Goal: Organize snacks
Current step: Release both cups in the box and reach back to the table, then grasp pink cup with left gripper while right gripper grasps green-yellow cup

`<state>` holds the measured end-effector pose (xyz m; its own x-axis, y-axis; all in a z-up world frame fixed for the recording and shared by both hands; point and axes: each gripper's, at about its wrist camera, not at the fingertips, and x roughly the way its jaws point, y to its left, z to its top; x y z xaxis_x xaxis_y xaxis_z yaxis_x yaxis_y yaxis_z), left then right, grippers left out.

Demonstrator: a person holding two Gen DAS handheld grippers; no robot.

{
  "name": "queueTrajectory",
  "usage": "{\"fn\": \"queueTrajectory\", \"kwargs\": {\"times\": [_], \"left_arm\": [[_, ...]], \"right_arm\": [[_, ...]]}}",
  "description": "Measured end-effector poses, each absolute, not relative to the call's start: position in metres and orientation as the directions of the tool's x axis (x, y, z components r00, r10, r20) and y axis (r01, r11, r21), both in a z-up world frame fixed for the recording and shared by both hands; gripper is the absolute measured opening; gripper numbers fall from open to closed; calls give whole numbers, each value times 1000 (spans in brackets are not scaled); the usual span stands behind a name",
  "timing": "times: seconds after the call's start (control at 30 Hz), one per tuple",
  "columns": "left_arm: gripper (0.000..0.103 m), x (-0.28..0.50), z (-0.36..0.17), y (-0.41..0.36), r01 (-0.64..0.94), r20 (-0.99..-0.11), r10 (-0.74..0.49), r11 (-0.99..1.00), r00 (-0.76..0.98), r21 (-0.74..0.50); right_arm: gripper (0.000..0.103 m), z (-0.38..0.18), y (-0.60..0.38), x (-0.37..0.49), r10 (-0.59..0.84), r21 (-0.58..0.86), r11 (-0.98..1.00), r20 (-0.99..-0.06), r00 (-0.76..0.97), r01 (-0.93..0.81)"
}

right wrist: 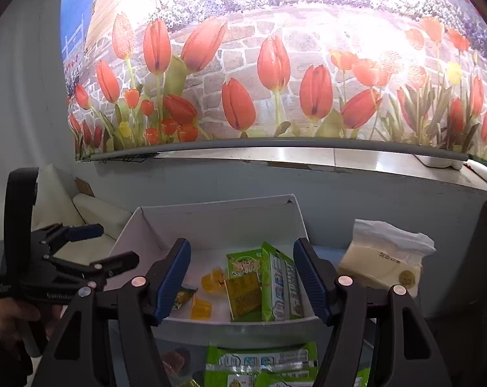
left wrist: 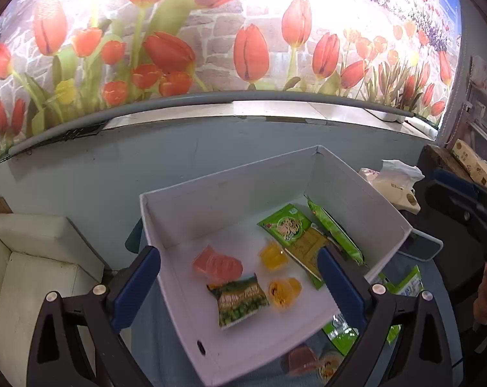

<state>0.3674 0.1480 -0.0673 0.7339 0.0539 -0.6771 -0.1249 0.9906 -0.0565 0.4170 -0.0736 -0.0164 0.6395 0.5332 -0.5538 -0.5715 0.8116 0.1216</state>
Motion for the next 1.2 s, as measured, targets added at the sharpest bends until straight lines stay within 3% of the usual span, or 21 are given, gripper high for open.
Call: {"fn": "queueTrajectory", "kwargs": {"times": [0.13,0.47,0.77,0.8,0.87,1.2], "left_arm": [[100,327,-70,143,-114,-659,48,992,750,-57],[100,197,-126,115,-109,-675,-55,974,736,-198],[100,142,-180,113,-197,-743,-83,939,664,-282],[100,139,-182,115,-208,-742,-82,934,666,-290],[100,140,-183,116,-211,-742,-88,930,664,-300],[100,175,-180,112,-171,-739,-74,953,670,-251]], "right_arm": [[73,-35,-102,378,571,140,780,-555,604,-610],[73,-136,-83,291,568,42,657,-685,457,-753],[73,-177,-22,308,510,-19,592,-766,392,-806],[69,-181,-19,313,505,-8,598,-774,383,-802],[50,-188,-13,322,501,30,604,-791,350,-796],[50,-173,-44,321,572,125,611,-752,327,-781]]}}
